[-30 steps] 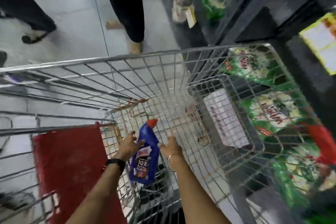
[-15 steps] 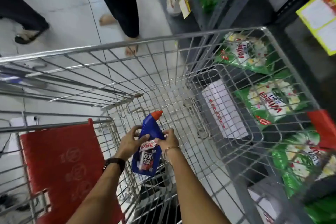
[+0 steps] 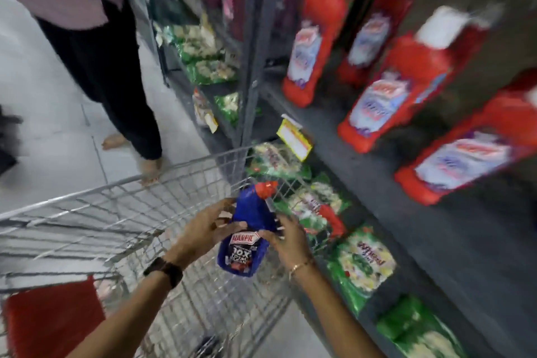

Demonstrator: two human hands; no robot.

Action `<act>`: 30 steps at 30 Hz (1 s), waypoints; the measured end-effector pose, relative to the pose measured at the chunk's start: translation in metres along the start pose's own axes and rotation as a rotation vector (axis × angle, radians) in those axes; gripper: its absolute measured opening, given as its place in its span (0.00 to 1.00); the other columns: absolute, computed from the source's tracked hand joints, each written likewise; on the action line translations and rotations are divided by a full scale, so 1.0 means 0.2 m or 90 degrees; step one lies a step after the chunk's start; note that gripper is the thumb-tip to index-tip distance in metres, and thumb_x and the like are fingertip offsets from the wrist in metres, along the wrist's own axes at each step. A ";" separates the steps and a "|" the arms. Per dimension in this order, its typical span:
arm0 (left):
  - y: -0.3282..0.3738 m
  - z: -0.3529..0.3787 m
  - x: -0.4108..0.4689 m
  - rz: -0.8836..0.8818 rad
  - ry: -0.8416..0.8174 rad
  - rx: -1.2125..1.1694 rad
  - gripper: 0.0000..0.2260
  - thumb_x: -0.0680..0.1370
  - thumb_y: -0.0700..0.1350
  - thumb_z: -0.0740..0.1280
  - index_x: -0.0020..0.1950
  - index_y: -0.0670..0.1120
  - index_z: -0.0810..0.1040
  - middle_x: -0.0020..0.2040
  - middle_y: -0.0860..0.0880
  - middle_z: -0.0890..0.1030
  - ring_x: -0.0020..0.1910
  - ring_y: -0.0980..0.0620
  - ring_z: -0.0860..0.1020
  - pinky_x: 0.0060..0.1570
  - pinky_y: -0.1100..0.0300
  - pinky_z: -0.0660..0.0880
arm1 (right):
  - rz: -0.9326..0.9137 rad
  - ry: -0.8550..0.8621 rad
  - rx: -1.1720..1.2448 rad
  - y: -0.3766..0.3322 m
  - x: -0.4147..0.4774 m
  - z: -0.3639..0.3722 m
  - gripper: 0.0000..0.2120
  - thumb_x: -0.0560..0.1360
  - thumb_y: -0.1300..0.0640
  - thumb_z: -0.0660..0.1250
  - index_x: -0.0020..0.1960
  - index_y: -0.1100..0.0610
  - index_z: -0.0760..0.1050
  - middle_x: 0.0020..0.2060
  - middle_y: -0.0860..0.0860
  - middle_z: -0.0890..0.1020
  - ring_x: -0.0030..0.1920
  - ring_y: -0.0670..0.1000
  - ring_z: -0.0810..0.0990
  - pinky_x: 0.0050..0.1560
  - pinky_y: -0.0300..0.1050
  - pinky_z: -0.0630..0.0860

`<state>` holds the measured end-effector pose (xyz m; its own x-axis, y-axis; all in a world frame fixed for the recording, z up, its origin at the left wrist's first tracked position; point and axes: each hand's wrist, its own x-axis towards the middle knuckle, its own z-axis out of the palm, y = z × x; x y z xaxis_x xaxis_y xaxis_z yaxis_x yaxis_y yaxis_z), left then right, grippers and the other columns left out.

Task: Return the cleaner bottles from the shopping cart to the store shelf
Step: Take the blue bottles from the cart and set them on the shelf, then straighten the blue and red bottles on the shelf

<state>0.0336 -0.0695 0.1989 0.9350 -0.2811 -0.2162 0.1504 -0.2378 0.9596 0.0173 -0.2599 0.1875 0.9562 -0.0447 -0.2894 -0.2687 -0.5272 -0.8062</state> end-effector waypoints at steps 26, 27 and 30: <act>1.11 1.98 0.02 0.338 -0.317 -0.058 0.23 0.71 0.42 0.71 0.64 0.44 0.71 0.62 0.44 0.76 0.57 0.61 0.77 0.59 0.64 0.74 | 0.007 0.644 -0.126 0.36 -1.20 -1.77 0.23 0.70 0.60 0.70 0.64 0.58 0.70 0.51 0.58 0.73 0.42 0.50 0.72 0.54 0.49 0.74; 1.10 2.00 0.03 0.335 -0.312 -0.058 0.23 0.71 0.41 0.70 0.64 0.44 0.70 0.62 0.44 0.76 0.57 0.63 0.76 0.58 0.67 0.74 | 0.002 0.650 -0.119 0.37 -1.20 -1.77 0.23 0.70 0.60 0.70 0.63 0.58 0.70 0.52 0.59 0.73 0.41 0.50 0.72 0.54 0.48 0.74; 1.12 2.01 0.02 0.321 -0.313 -0.062 0.24 0.70 0.45 0.72 0.64 0.46 0.70 0.62 0.46 0.77 0.55 0.66 0.76 0.53 0.73 0.73 | -0.009 0.656 -0.107 0.38 -1.21 -1.76 0.22 0.71 0.59 0.68 0.64 0.57 0.69 0.54 0.58 0.73 0.42 0.51 0.75 0.53 0.44 0.74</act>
<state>-0.0582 -0.4969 0.3402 0.6481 -0.7280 0.2236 -0.2125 0.1091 0.9711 -0.1927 -0.5878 0.3784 0.6162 -0.6985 0.3639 -0.3125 -0.6410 -0.7011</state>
